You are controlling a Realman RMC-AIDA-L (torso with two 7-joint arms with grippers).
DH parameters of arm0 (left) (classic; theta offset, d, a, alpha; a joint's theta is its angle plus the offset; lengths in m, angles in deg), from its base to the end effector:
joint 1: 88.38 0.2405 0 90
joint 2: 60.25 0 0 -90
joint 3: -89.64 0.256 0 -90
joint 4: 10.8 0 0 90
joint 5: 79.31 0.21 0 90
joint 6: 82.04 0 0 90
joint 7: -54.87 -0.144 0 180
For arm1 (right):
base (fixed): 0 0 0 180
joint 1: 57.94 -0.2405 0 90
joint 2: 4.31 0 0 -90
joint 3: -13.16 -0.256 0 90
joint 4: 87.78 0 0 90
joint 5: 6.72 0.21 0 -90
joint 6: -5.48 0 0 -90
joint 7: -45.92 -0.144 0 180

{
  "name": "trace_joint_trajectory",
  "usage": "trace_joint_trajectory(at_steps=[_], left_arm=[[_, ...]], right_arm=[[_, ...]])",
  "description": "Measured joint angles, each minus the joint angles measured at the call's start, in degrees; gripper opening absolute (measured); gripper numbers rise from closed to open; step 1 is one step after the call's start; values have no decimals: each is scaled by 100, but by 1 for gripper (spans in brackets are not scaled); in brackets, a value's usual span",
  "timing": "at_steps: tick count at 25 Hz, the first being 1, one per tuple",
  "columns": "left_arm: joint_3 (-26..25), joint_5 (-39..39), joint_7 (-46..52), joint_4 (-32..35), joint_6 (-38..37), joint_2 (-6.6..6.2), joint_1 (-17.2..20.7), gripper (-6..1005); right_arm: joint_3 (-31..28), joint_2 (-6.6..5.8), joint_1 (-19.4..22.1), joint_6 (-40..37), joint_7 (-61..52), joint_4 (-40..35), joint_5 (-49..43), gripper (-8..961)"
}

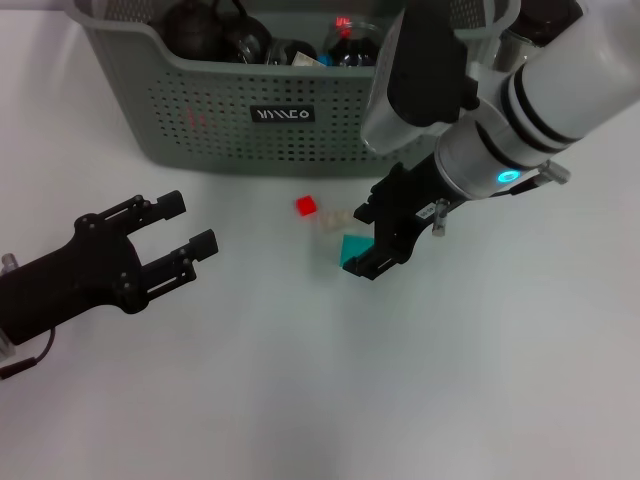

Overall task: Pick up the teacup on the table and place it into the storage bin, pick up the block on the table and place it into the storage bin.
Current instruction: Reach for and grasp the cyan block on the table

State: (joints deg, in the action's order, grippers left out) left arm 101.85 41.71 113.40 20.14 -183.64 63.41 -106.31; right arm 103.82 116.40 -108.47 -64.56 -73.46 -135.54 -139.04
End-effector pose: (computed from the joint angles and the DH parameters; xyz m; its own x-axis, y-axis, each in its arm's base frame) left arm -0.3193 0.2343 -0.0045 0.6264 0.2477 0.7392 0.5818 -0.7796 -0.2318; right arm 0.1391 0.3725 -0.1010 0.9426 -0.1845 0.2784 -0.1548 -0.9799 -0.1255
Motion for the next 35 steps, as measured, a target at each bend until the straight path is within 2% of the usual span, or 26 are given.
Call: trace_joint_trajectory(at_steps=[7, 17, 28, 35], left_arm=[[1, 0, -8, 0, 10, 1, 0, 668], [0, 0, -8, 0, 90, 16, 0, 668], [1, 0, -8, 0, 91, 18, -7, 668], [0, 0, -8, -10, 96, 18, -37, 668]], right_arm=[[183, 10, 3, 494, 79, 430, 179, 741], [205, 7, -1, 756, 128, 725, 379, 742], [216, 14, -1, 615, 129, 781, 427, 741], [215, 14, 5, 660, 126, 783, 427, 677]])
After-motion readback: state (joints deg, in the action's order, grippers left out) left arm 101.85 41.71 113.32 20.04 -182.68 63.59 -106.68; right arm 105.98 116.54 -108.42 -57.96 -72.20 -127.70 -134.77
